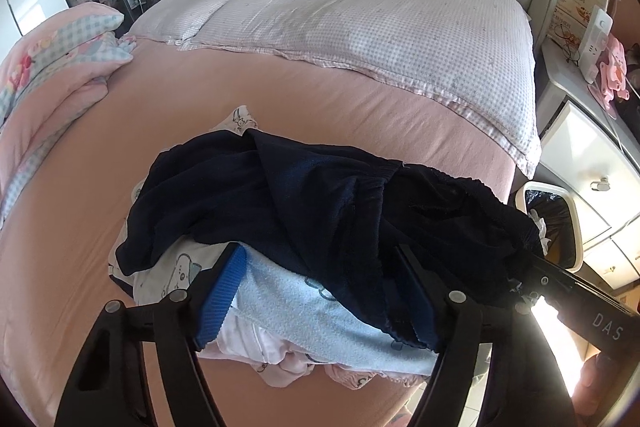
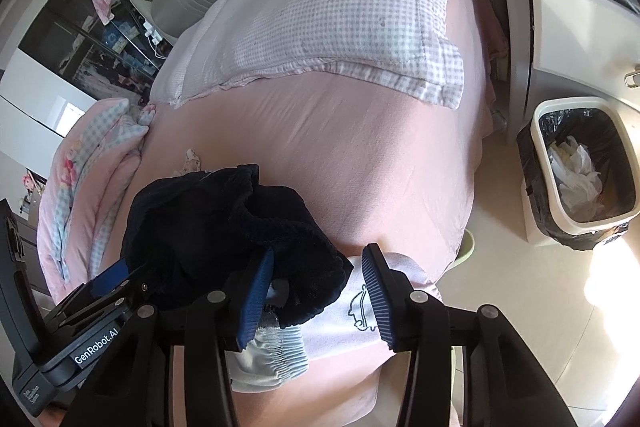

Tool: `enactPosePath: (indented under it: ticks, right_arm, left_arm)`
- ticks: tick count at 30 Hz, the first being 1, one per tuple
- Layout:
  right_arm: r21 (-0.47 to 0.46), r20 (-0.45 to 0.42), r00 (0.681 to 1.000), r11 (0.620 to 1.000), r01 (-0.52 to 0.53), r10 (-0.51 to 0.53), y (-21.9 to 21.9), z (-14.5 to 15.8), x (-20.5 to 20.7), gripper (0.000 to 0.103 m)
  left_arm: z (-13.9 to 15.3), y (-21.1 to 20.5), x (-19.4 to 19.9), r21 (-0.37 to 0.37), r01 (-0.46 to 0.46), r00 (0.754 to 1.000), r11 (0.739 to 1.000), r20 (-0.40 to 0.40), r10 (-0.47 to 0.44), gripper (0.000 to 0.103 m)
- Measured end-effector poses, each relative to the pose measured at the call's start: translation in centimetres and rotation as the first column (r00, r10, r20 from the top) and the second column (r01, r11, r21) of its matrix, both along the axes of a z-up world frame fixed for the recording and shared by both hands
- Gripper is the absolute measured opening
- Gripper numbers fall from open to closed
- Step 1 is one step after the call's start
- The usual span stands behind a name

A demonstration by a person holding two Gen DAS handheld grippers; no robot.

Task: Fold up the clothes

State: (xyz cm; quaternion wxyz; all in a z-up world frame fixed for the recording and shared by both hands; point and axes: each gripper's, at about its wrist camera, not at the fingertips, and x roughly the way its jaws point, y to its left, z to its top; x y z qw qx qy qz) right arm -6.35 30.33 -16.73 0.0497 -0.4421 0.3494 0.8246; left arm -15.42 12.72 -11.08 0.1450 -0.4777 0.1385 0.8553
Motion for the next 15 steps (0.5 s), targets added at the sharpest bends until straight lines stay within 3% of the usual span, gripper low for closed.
enactPosePath:
  ticks: [2,4,10,15]
  right_arm:
    - [0.026,0.021,1.0,1.0,0.01,-0.01,-0.1,0.1,0.0,0.046]
    - [0.091,0.045,0.999,0.996,0.004,-0.008,-0.4,0.5,-0.2,0.047]
    - [0.183,0.058,0.998,0.983,-0.025,0.015,-1.3,0.9,-0.6,0.049]
    - [0.206,0.053,0.999,0.978,-0.007,-0.004,-1.3,1.1,-0.5,0.056]
  left_arm:
    - [0.2,-0.1,-0.2,-0.005,-0.018,1.0,1.0,-0.003,0.018,0.06]
    - [0.5,-0.4,-0.1,0.005,-0.027,0.999,1.0,-0.021,0.027,0.044]
    - [1.0,-1.1,0.2,0.021,-0.048,0.998,0.999,-0.034,0.049,0.03]
    - [1.3,-2.2,0.9,0.023,-0.105,0.994,0.994,-0.031,0.105,0.028]
